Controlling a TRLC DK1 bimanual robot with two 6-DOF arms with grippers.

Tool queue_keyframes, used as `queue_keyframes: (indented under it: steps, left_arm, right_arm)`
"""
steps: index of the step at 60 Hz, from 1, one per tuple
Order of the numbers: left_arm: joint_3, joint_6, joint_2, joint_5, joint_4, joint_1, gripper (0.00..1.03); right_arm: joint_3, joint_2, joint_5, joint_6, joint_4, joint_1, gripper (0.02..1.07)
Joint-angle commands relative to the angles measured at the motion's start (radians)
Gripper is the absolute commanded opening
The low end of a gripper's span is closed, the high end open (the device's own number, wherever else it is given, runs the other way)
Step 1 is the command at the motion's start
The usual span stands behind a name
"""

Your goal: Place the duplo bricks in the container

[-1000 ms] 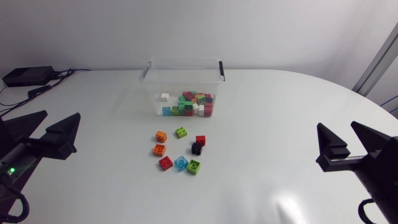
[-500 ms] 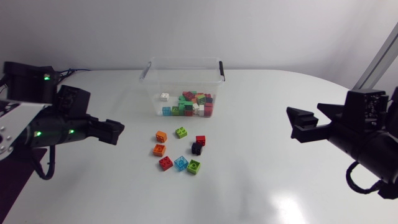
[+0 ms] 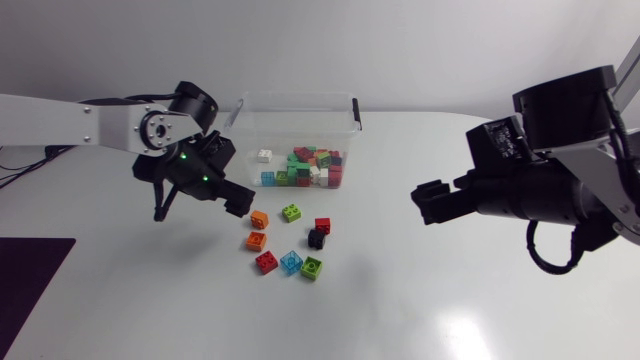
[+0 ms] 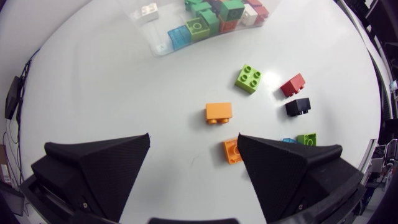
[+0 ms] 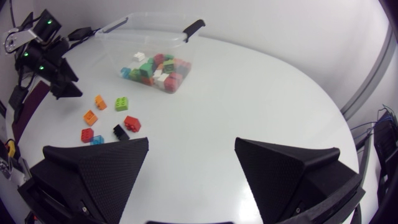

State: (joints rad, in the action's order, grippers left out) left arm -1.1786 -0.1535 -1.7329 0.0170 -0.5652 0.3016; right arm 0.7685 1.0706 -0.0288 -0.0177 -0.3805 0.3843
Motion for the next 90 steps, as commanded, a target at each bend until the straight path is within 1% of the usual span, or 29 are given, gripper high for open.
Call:
queue_keyframes:
  steps: [1,4,13,16,22,29,32,36,37,39,42,43,45,47,48,49,50,58,65,66,68,69,71,73,82,90]
  left_arm:
    - [-0.07,0.026,-0.076,0.003,-0.038,0.028,0.97]
    - [-0.107,0.042,-0.113,0.003,-0.047,0.045,0.97]
    - [-0.179,0.063,-0.201,0.001,-0.075,0.076,0.96]
    - [-0.196,0.069,-0.226,0.001,-0.082,0.082,0.93]
    - [-0.216,0.077,-0.254,0.001,-0.093,0.08,0.9]
    - [-0.233,0.081,-0.295,-0.002,-0.094,0.074,0.89]
    - [-0.24,0.083,-0.312,-0.002,-0.094,0.074,0.86]
    - [-0.253,0.088,-0.332,-0.003,-0.094,0.074,0.85]
    - [-0.256,0.089,-0.336,-0.003,-0.094,0.076,0.81]
    - [-0.259,0.094,-0.341,-0.003,-0.094,0.077,0.78]
    - [-0.263,0.1,-0.346,-0.005,-0.094,0.079,0.75]
    - [-0.265,0.103,-0.35,-0.006,-0.093,0.08,0.71]
    - [-0.268,0.103,-0.353,-0.011,-0.093,0.082,0.67]
    - [-0.273,0.103,-0.359,-0.014,-0.088,0.082,0.61]
    - [-0.273,0.104,-0.359,-0.014,-0.088,0.082,0.61]
    - [-0.277,0.104,-0.364,-0.015,-0.087,0.082,0.56]
    - [-0.279,0.104,-0.367,-0.017,-0.087,0.082,0.54]
    - [-0.28,0.106,-0.389,-0.019,-0.085,0.083,0.51]
    - [-0.277,0.108,-0.396,-0.034,-0.087,0.085,0.45]
    - [-0.276,0.109,-0.396,-0.037,-0.087,0.083,0.41]
    - [-0.276,0.109,-0.395,-0.038,-0.087,0.082,0.39]
    - [-0.271,0.109,-0.392,-0.038,-0.088,0.082,0.36]
    - [-0.265,0.109,-0.383,-0.045,-0.088,0.082,0.34]
    - [-0.253,0.111,-0.367,-0.048,-0.087,0.079,0.31]
    - [-0.228,0.1,-0.292,-0.052,-0.082,0.07,0.29]
    - [-0.207,0.095,-0.22,-0.052,-0.05,0.056,0.29]
  right_arm:
    - [0.02,0.049,0.07,0.028,-0.026,-0.009,1.02]
    - [0.034,0.083,0.101,0.027,-0.028,-0.019,1.02]
    - [0.083,0.184,0.101,0.005,-0.044,-0.015,1.02]
    - [0.095,0.207,0.101,-0.007,-0.047,-0.01,1.02]
    - [0.107,0.241,0.101,-0.019,-0.043,0.001,1.02]
    - [0.115,0.279,0.096,-0.021,-0.034,0.016,1.02]
    - [0.115,0.292,0.093,-0.022,-0.026,0.022,1.02]
    - [0.115,0.308,0.09,-0.022,-0.018,0.038,1.02]
    - [0.115,0.312,0.089,-0.022,-0.018,0.039,1.02]
    - [0.117,0.318,0.087,-0.024,-0.017,0.044,1.02]
    - [0.118,0.324,0.078,-0.027,-0.012,0.053,1.02]
    - [0.118,0.327,0.076,-0.027,-0.011,0.054,1.02]
    - [0.118,0.33,0.075,-0.027,-0.006,0.057,1.02]
    - [0.118,0.333,0.072,-0.027,-0.005,0.061,1.02]
    - [0.118,0.336,0.069,-0.027,-0.003,0.062,1.02]
    - [0.118,0.338,0.066,-0.027,-0.003,0.064,1.02]
    - [0.118,0.339,0.064,-0.027,-0.001,0.065,1.02]
    - [0.117,0.354,0.059,-0.028,0.009,0.076,1.02]
    - [0.117,0.371,0.059,-0.027,0.032,0.094,1.02]
    - [0.117,0.376,0.059,-0.027,0.037,0.099,1.02]
    - [0.12,0.382,0.059,-0.03,0.042,0.103,1.02]
    - [0.121,0.385,0.059,-0.034,0.045,0.105,1.02]
    - [0.126,0.393,0.058,-0.041,0.049,0.113,1.02]
    - [0.132,0.402,0.049,-0.053,0.051,0.116,1.02]
    - [0.181,0.457,0.043,-0.091,0.06,0.157,1.02]
    - [0.267,0.535,0.03,-0.128,0.025,0.205,1.02]
